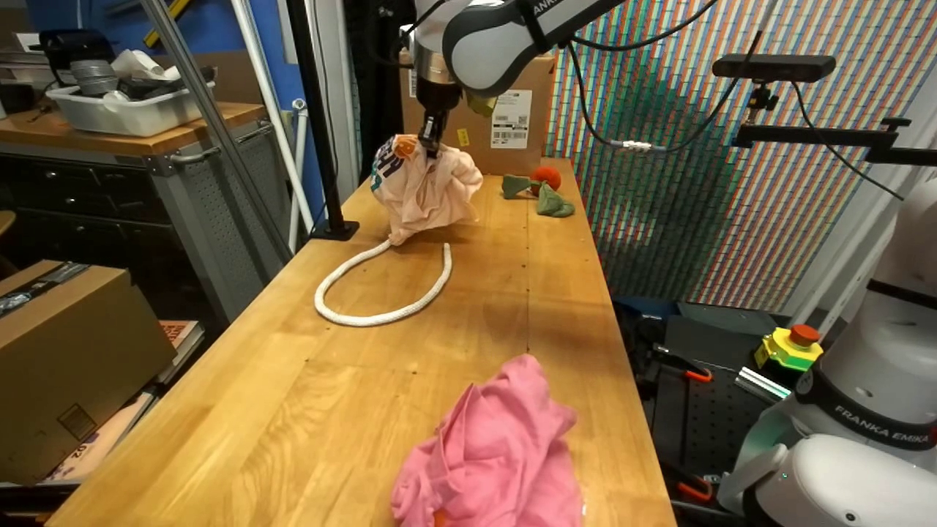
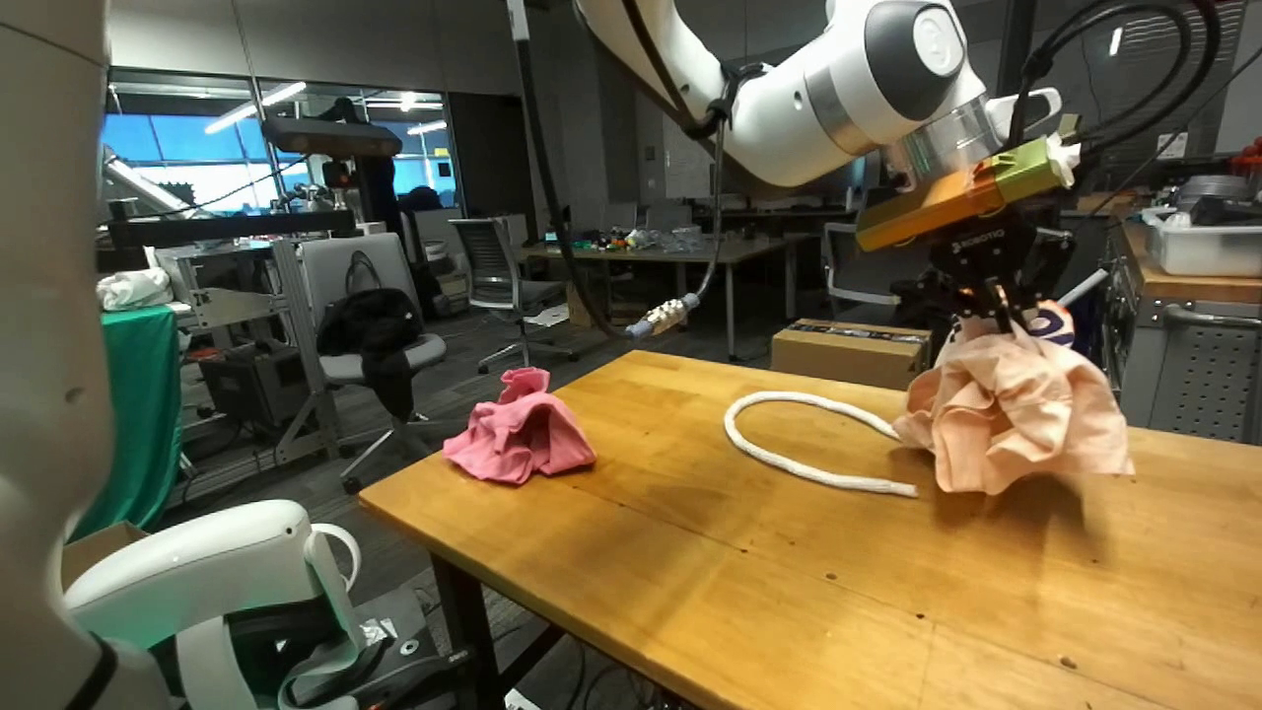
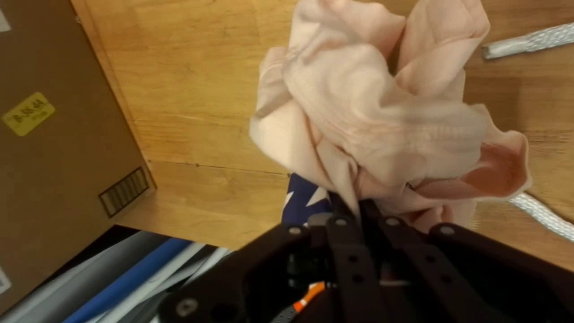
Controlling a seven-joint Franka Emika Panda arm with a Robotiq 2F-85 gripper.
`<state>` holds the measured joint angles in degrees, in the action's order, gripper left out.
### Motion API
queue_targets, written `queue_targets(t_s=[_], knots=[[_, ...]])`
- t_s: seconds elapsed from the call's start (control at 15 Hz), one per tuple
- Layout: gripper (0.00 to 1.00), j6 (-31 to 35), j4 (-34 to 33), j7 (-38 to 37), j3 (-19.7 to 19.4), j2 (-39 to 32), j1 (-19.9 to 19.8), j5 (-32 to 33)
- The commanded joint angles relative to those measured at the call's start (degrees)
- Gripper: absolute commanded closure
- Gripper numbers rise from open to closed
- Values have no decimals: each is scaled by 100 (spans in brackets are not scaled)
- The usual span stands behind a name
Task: Put the plushy and peach shirt on the right and put the pink shirt on the left
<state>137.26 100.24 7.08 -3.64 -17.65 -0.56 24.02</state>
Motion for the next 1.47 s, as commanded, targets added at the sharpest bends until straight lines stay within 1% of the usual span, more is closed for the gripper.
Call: queue_targets(t_s=[0.0,0.2,0.4,0.53,0.73,1.0,1.13,1.2,1.27,1.33,1.4], knots=[[95,268,-131,-615,-346,18,115,747],[95,352,-282,-1026,-532,-82,102,1255],[95,495,-382,-1377,-637,-197,71,1694],[95,621,-437,-1566,-662,-290,33,1842],[94,871,-607,-1928,-731,-538,-10,1878],[94,1246,-957,-2829,-1068,-988,110,2282],[94,1274,-1130,-3158,-1185,-1194,137,2440],[68,1197,-1182,-3198,-1182,-1272,113,2414],[92,1150,-820,-2887,-1039,-1014,40,2236],[86,1151,-883,-2947,-1070,-1100,42,2238],[77,1152,-934,-2979,-1086,-1160,45,2236]])
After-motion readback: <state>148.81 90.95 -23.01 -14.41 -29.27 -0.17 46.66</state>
